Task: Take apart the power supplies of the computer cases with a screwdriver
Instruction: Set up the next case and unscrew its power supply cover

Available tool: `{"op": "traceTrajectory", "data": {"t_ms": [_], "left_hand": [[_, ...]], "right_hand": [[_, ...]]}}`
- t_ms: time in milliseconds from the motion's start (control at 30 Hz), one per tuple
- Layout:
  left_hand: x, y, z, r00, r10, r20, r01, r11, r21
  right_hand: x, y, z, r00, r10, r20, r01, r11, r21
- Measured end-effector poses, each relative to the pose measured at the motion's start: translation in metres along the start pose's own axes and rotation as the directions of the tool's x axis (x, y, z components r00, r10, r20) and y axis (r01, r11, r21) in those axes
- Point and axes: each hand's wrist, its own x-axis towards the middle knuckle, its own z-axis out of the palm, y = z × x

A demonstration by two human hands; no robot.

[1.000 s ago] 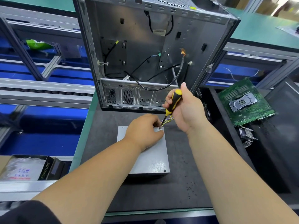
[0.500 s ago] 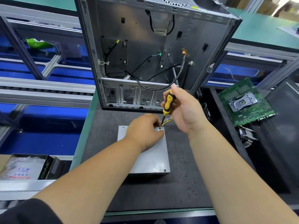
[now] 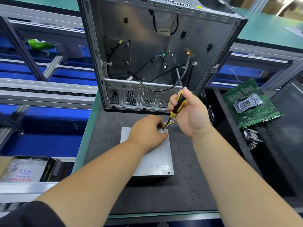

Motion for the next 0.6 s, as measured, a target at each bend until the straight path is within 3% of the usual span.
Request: {"op": "traceTrajectory", "data": {"t_ms": [600], "left_hand": [[0.001,-0.001,0.002,1.000,0.021,-0.001,-0.021,1.000,-0.002]], "right_hand": [[0.000,-0.001,0.009,1.000,-0.009,0.014,0.010,0.998,-0.068]]}}
